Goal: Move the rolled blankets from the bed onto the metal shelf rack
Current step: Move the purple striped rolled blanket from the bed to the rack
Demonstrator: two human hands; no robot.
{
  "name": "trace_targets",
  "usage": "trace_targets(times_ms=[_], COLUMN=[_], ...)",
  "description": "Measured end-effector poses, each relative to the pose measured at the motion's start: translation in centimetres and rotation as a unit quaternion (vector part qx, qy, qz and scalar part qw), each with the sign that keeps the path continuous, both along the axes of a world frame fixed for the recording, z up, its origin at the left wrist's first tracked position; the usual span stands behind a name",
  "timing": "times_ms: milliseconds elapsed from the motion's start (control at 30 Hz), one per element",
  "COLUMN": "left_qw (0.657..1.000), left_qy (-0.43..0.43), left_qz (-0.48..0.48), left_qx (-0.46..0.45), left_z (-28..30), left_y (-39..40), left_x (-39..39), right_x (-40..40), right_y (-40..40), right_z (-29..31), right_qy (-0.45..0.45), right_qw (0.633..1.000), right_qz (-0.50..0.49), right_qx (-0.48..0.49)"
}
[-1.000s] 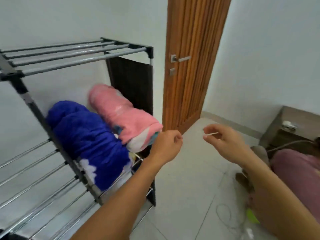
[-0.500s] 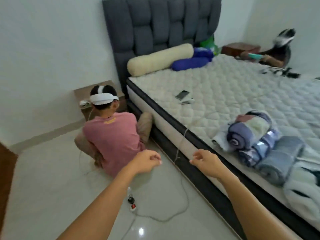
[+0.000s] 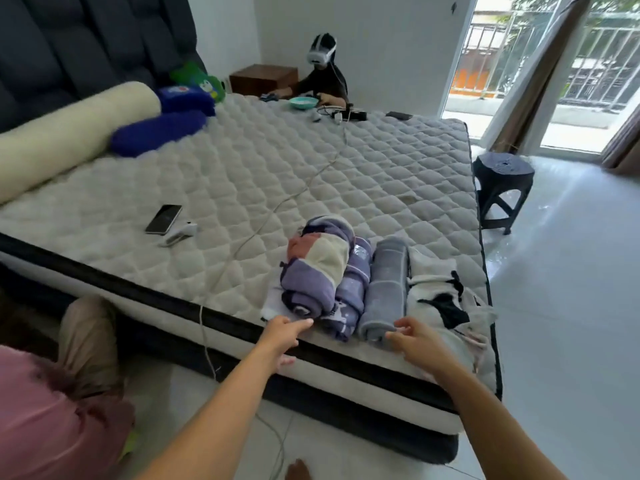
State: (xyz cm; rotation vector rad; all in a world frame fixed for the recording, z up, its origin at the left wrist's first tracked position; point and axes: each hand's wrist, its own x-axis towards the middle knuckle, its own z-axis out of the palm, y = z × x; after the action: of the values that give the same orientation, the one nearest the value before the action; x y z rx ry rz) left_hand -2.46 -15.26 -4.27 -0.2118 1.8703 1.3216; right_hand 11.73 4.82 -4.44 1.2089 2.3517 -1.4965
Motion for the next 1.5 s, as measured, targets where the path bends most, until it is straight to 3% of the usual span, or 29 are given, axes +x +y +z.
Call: trace_targets(times_ms=[133,433,533,700,800,867,1000,1267,1400,1500], left_qw=[0.989,0.950,0.938,0.937,0.938,0.937,0.943,0.960,0.948,0.920], left_qy=[-0.117,-0.293,-0.330,-0.323,-0.313,-0.310,-0.287,-0.172,-0.110,-0.067], left_qz=[0.091,0.099,0.093,0.114,0.130,0.147,0.161,0.219,0.293,0.379], left_qx=[0.008,0.030,0.055,0.066,0.079,0.072,0.043,0.025,0.053,0.071], left_z=[-0.3,-3.2,-3.5,-4.7,-4.8,-4.3,-4.2,-1.8,0.4,2.3], left_y=[1.8,3.6,3.9,4.7,5.8,6.3,6.7,5.5,2.6,-1.1], left_x=[-6.0,-13.1,-13.8,-14.7,-14.7,-14.9,-15.1,-12.3,-10.2,-8.0], right_x=[-6.8,-20.5,-25.3,-30.8,-32.6,-33.8,-35.8,-33.8,-34.0,-33.9], right_y=[2.0,6.8,10.0,11.7,12.1,12.8,14.4,10.4,6.1,0.6], right_z=[-1.2,-3.1,-6.7,-3.8,-3.7,-5.2,-9.3,-2.5,2.2,5.8], right_qy=[-0.005,0.021,0.066,0.068,0.075,0.067,0.053,0.127,0.198,0.233], right_qw=[0.998,0.981,0.982,0.986,0.988,0.986,0.981,0.959,0.950,0.936], right_qz=[-0.031,-0.078,-0.078,-0.082,0.005,0.051,0.011,-0.053,0.008,0.079], right_qx=[-0.046,-0.178,-0.161,-0.131,-0.139,-0.142,-0.189,-0.249,-0.243,-0.253])
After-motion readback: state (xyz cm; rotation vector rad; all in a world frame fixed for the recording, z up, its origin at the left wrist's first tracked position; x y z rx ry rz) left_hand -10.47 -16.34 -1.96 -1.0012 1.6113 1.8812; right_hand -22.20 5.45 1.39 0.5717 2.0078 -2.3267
